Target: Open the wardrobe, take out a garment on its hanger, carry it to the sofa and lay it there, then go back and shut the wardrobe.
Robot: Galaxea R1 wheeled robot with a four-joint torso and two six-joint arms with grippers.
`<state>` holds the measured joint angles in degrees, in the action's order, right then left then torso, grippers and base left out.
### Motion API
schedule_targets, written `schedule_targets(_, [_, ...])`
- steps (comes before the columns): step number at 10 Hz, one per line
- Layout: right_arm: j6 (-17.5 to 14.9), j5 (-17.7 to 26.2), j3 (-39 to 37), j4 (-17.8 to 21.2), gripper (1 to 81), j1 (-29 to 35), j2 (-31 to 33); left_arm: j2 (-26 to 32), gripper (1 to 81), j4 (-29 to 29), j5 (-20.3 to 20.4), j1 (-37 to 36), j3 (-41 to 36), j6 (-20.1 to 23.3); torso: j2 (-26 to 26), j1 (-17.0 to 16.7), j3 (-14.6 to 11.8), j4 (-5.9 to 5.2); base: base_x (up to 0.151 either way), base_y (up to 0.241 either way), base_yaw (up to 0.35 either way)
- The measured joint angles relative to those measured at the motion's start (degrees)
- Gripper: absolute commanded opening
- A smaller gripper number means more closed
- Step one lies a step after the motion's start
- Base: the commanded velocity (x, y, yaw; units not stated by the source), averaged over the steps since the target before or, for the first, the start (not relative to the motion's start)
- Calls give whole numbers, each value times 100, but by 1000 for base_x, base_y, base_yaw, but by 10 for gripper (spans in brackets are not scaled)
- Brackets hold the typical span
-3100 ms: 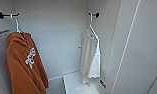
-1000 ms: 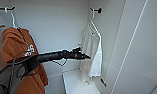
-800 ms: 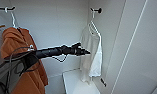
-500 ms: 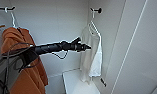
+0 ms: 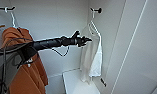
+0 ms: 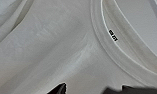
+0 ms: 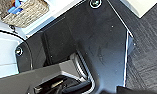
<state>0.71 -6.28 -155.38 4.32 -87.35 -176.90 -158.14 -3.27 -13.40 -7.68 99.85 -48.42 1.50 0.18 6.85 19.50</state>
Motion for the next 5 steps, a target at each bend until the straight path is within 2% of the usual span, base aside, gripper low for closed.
schedule_targets(2, [0,-5,-11,0,811,-2,-56,-18,811,-1,235,-26,41,-422,0,2,0,0,0,0,0])
schedule_targets(5, [2,-11,-18,0,811,-33,-65,-94,811,-1,336,-304,116,-752,0,2,0,0,0,0,0])
